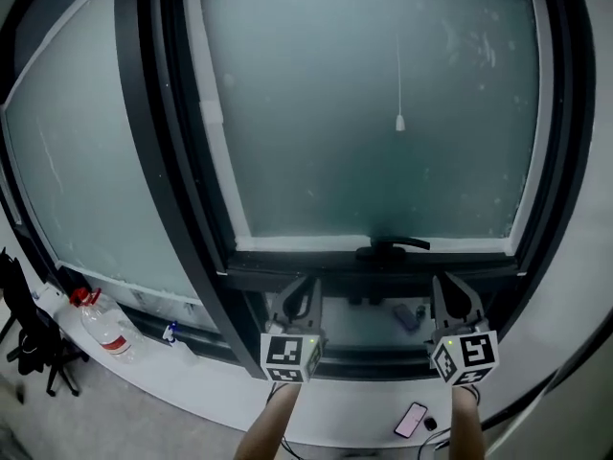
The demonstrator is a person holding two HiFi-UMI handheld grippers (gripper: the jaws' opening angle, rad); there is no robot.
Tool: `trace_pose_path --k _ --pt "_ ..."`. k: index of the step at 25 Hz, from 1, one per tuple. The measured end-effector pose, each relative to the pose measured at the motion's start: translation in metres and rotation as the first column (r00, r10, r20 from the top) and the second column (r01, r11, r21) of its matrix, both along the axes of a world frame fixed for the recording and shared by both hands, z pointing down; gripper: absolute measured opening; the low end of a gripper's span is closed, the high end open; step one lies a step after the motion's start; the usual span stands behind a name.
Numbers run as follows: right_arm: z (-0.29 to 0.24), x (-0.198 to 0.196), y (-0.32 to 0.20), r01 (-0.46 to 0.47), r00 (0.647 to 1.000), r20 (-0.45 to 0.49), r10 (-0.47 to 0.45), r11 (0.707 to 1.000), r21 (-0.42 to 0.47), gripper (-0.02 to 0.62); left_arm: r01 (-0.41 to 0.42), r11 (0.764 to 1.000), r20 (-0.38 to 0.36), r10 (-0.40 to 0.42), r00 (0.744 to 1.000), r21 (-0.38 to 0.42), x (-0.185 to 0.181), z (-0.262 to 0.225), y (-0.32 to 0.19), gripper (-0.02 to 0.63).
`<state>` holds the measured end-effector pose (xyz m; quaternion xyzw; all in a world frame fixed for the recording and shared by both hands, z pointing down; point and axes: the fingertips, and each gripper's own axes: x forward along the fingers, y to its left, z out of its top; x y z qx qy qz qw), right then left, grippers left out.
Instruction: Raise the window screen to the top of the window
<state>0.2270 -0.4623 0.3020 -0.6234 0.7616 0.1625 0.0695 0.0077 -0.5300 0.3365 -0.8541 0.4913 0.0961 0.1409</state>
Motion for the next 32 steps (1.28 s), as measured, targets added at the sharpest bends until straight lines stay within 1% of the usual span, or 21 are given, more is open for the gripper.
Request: trace_pose_path --k 3,4,6,9,12,16,18,20,24,28,32 --pt "0.024 0.001 0.009 -0.044 0.999 0.020 0.045 0.999 -0.028 0.025 0.002 1.000 0.121 -0.005 0.993 0.021 0.008 0.021 0.024 0.028" --pt "0.030 -0.001 0.010 -0.052 0.998 0.026 0.053 0.998 -0.035 0.024 -0.001 1.000 0.151 -0.002 0.989 0.020 0.010 0.027 0.028 0.026" --pt "0.043 -0.007 0.010 -0.068 0.997 0.022 0.069 0.996 -0.056 0.025 -0.020 1.000 0.172 0.019 0.985 0.007 0.015 0.037 0.031 0.028" --pt "0.058 -0.021 0.012 -0.072 0.997 0.005 0.073 0.994 -0.088 0.025 -0.041 0.999 0.162 0.042 0.986 -0.008 0.018 0.044 0.037 0.026" --pt "0.057 -0.032 0.017 -0.070 0.997 0.006 0.071 0.994 -0.089 0.025 -0.047 0.999 0.129 0.048 0.990 -0.015 0.015 0.041 0.042 0.028" --pt "0.048 -0.037 0.049 -0.075 0.997 -0.006 0.075 0.995 -0.069 0.025 -0.054 0.998 0.122 0.056 0.991 -0.021 0.014 0.038 0.065 0.026" --pt "0.047 -0.038 0.069 -0.075 0.997 -0.011 0.074 0.995 -0.068 0.025 -0.048 0.998 0.104 0.051 0.993 -0.032 0.010 0.037 0.082 0.027" --pt "0.050 -0.038 0.093 -0.074 0.997 -0.014 0.073 0.995 -0.074 0.025 -0.043 0.998 0.081 0.047 0.996 -0.044 0.009 0.038 0.105 0.028" --pt "0.065 -0.037 0.159 -0.059 0.998 -0.010 0.059 0.993 -0.103 0.024 -0.033 0.996 0.086 0.040 0.996 -0.080 0.014 0.049 0.165 0.026" --pt "0.088 -0.043 0.231 -0.015 1.000 -0.027 0.011 0.987 -0.159 0.025 -0.014 0.992 0.071 0.023 0.997 -0.128 0.007 0.060 0.235 0.025" --pt "0.102 -0.052 0.286 0.013 0.999 -0.037 -0.020 0.980 -0.198 0.024 0.004 0.989 0.070 0.006 0.998 -0.150 -0.003 0.068 0.299 0.021"
